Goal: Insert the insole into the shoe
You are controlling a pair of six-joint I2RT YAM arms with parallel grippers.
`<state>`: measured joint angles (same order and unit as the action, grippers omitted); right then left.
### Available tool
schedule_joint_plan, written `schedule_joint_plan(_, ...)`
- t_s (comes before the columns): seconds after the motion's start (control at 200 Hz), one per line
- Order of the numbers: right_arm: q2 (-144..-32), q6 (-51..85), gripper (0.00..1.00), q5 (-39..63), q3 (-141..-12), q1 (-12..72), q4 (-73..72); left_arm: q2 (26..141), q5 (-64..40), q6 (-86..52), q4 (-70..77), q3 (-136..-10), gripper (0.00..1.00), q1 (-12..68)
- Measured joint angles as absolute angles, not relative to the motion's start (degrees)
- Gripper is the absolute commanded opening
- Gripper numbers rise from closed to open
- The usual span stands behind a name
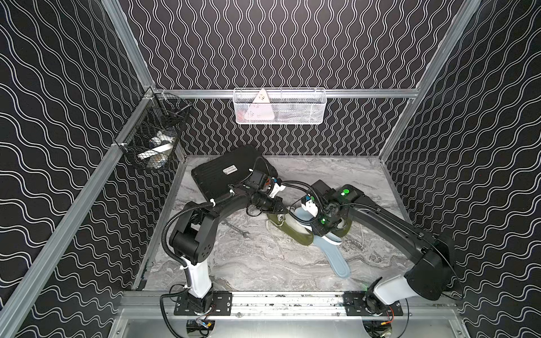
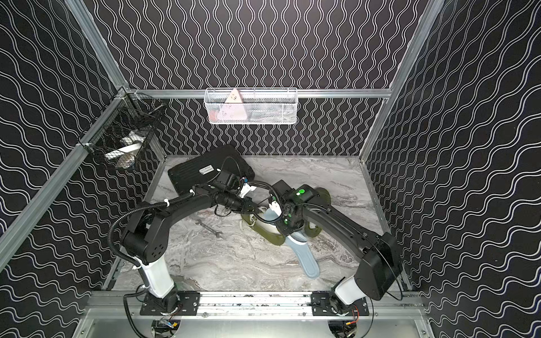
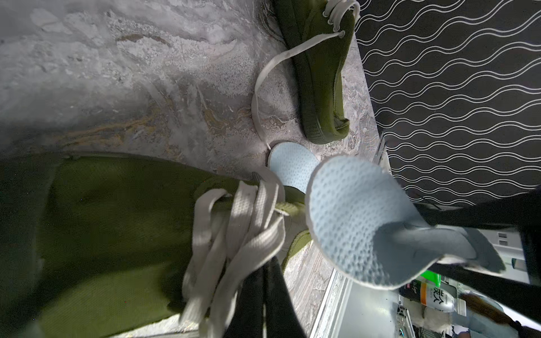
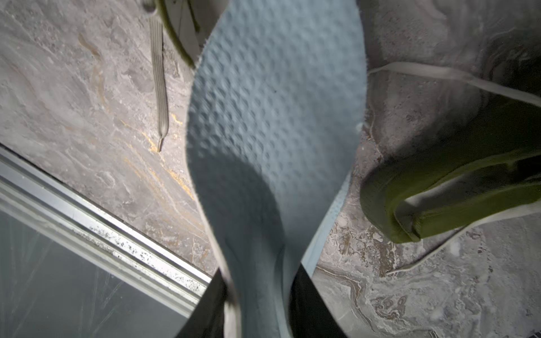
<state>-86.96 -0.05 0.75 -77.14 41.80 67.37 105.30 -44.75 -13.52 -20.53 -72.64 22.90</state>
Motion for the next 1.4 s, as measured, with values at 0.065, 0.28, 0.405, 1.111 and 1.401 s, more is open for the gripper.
schedule_joint_plan(0.065,-87.26,-0.30,0.34,0.89,-76.86,42.70,68.12,105.30,-44.97,-13.54,-20.14,-72.64,0.00,22.85)
schedule_joint_plan(0.28,-88.82,-1.32,0.33,3.90,-76.20,43.79,68.73,105.30,-45.17,-13.47,-20.18,-72.64,0.00,22.83)
schedule_joint_plan(0.405,-90.15,-1.96,0.32,6.79,-76.86,43.81,68.60,105.30,-45.15,-13.30,-20.40,-72.66,0.00,22.83)
schedule_joint_plan(1.111,-96.88,-2.33,0.27,10.52,-78.96,38.70,63.86,106.26,-48.23,-9.82,-21.37,-72.34,0.00,22.79)
schedule_joint_plan(1.401,-93.60,-11.11,0.28,9.26,-77.43,40.10,63.31,110.26,-49.71,-5.19,-28.56,-78.89,0.00,22.09)
